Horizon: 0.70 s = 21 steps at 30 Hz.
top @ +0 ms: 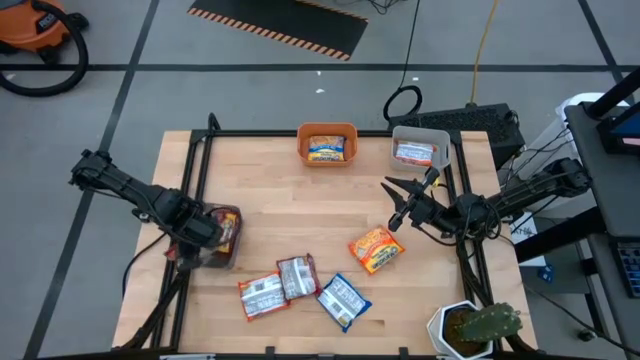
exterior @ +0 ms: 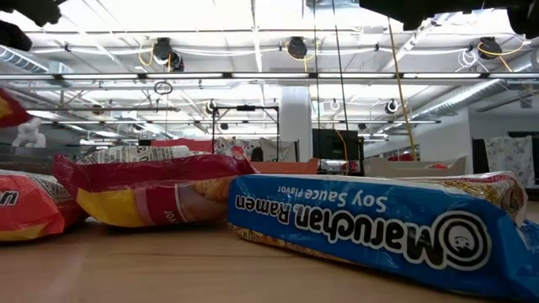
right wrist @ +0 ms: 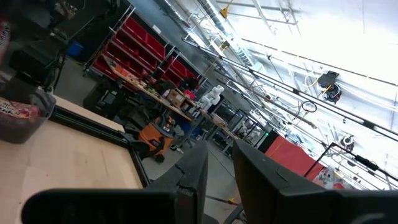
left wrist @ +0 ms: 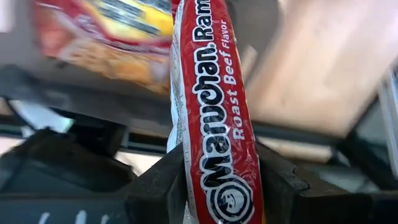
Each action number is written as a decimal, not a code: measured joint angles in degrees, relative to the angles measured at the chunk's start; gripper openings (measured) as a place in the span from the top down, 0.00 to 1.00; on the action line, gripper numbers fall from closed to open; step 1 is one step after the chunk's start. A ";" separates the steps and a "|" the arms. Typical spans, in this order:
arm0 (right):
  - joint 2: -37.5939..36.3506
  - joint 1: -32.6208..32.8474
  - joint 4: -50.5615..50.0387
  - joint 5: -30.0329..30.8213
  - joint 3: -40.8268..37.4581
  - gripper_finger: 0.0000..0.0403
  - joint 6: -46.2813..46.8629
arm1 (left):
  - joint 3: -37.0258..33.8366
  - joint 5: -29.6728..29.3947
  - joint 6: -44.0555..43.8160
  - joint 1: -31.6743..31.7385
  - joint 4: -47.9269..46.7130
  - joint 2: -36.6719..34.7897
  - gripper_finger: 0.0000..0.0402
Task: Sort Maruchan noodles
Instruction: Put the top red noodle pack into the black bin
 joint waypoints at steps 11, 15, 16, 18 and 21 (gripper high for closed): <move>0.00 0.00 -0.02 -0.13 0.00 0.82 0.63 | 0.00 -3.56 15.21 0.00 -0.19 0.81 0.63; 0.02 0.00 -0.02 -0.13 0.00 0.82 0.57 | 0.00 -3.54 14.92 -0.11 -0.24 2.56 0.63; 0.02 0.00 -0.04 -0.15 0.00 0.82 0.57 | 0.00 -3.54 14.57 -0.11 -0.27 3.21 0.63; 0.02 0.00 -0.04 -0.15 0.00 0.82 0.53 | 0.00 -3.56 14.35 -0.11 0.09 4.38 0.63; 0.02 0.00 -0.13 -0.15 0.00 0.82 0.78 | 0.00 -4.37 14.34 -0.11 -0.18 5.71 0.63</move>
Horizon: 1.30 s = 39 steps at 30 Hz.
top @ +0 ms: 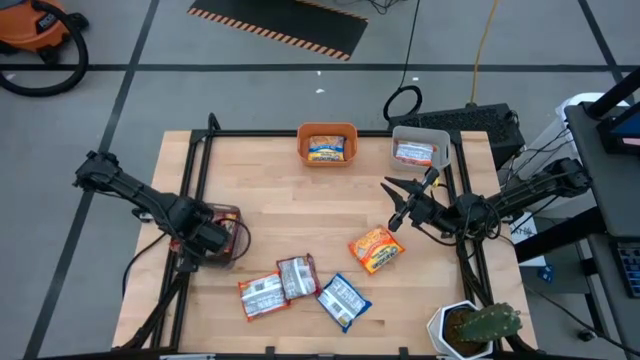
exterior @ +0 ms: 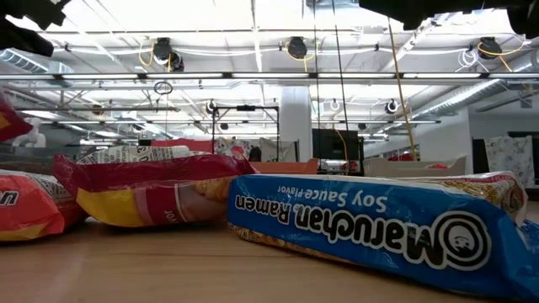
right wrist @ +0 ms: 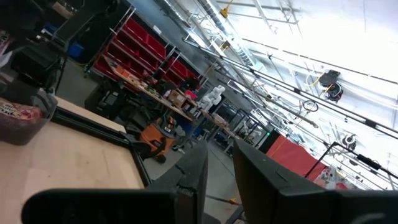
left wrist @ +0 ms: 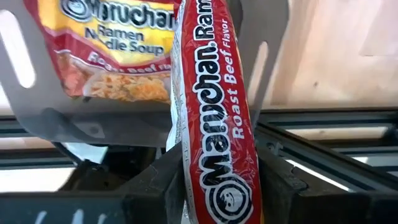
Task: Sort Maruchan noodles
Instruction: Put the top red noodle pack into the black bin, then put the top orange noodle pack into the gray bin
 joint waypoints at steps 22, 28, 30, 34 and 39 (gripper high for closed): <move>0.00 0.00 -0.07 -0.02 0.00 0.82 0.71 | 0.00 -20.51 -3.10 4.58 0.07 0.43 0.37; 0.00 0.00 -0.09 -0.02 0.00 0.82 0.70 | 0.00 -26.65 -0.16 6.58 0.10 0.43 0.36; 0.00 0.00 -0.09 -0.02 0.00 0.82 0.64 | 0.00 -28.60 -0.43 7.39 0.10 0.43 0.36; 0.00 0.00 -0.11 -0.02 0.00 0.82 0.67 | 0.00 -28.80 -5.65 8.97 0.08 0.43 0.36; 0.00 -0.02 -0.15 0.02 0.00 0.82 0.71 | 0.00 -28.59 -19.51 9.39 0.51 0.43 0.36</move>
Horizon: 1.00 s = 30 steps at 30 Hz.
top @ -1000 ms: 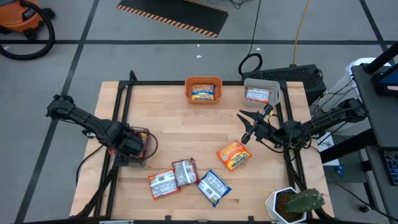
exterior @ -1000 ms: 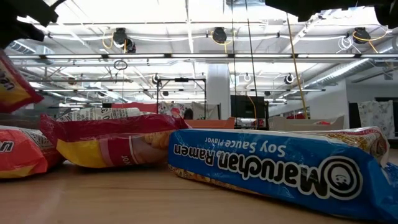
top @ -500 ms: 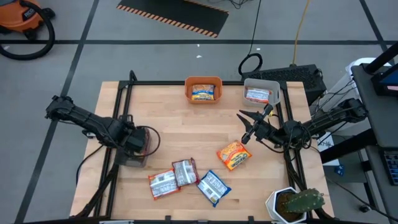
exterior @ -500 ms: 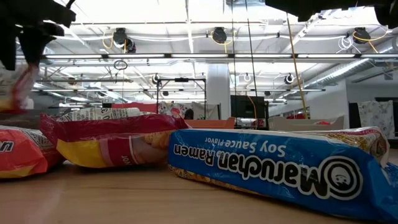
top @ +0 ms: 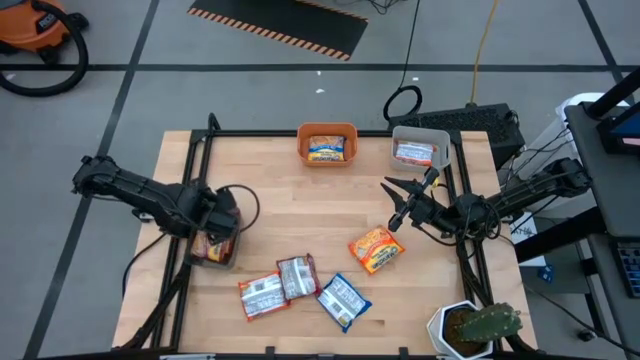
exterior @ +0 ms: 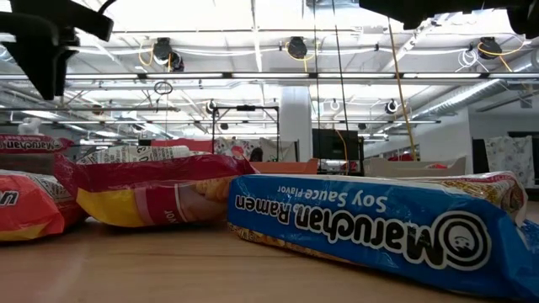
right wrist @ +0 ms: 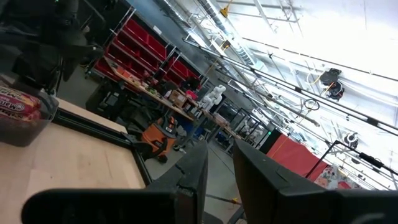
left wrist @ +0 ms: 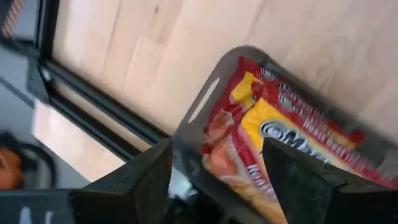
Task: Sort Maruchan noodles
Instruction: Put the top orange noodle pack into the gray bin
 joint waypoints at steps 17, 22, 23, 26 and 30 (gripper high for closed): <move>-0.02 4.25 -16.49 0.11 9.10 0.82 22.49 | 0.02 -30.38 9.41 -6.77 39.77 -0.02 0.36; 0.00 4.48 -35.16 0.08 14.58 0.82 33.66 | 0.02 -31.17 15.41 -6.14 44.43 -0.02 0.37; 0.00 4.48 -37.78 0.05 15.25 0.82 34.87 | 0.02 -31.17 15.74 -6.04 44.77 -0.02 0.37; -0.02 4.51 -41.28 0.09 16.00 0.82 36.24 | -0.71 -30.66 15.89 -5.89 46.25 0.21 0.37; 0.02 5.69 -50.17 0.08 15.98 0.82 43.14 | -6.74 -26.83 18.95 -5.87 54.44 0.42 0.37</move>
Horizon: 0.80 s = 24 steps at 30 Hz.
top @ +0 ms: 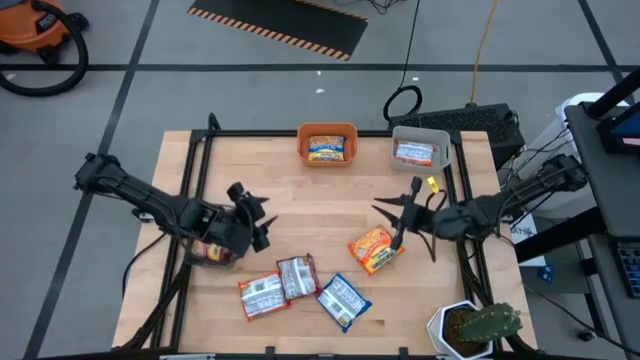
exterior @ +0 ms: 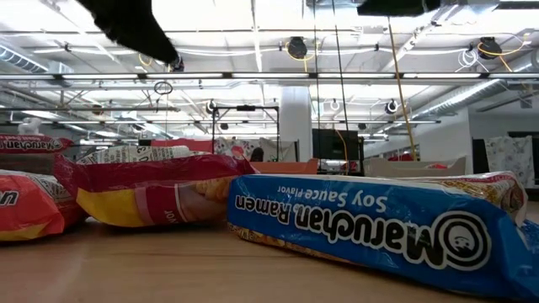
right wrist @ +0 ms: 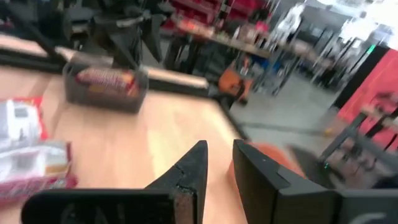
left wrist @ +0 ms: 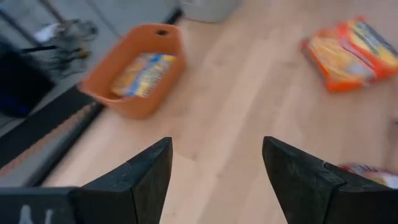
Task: Sort Maruchan noodles
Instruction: Put the top orange noodle pack into the gray bin
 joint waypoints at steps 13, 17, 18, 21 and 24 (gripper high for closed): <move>2.73 2.13 -21.66 -17.78 0.03 0.75 26.81 | -10.44 8.16 9.69 2.85 24.26 -0.04 0.37; 4.07 2.15 -30.28 -23.16 0.07 0.70 33.57 | -10.63 9.39 9.62 3.39 24.52 -0.04 0.37; 4.43 2.15 -32.48 -24.12 0.07 0.69 35.09 | -10.63 9.38 9.70 3.43 24.64 -0.04 0.37; 5.89 1.96 -38.31 -27.04 0.07 0.65 39.15 | -10.63 9.39 10.23 3.43 24.82 -0.04 0.37; 7.58 1.62 -42.35 -29.83 0.07 0.62 41.62 | -10.63 9.42 11.23 3.78 24.99 -0.04 0.37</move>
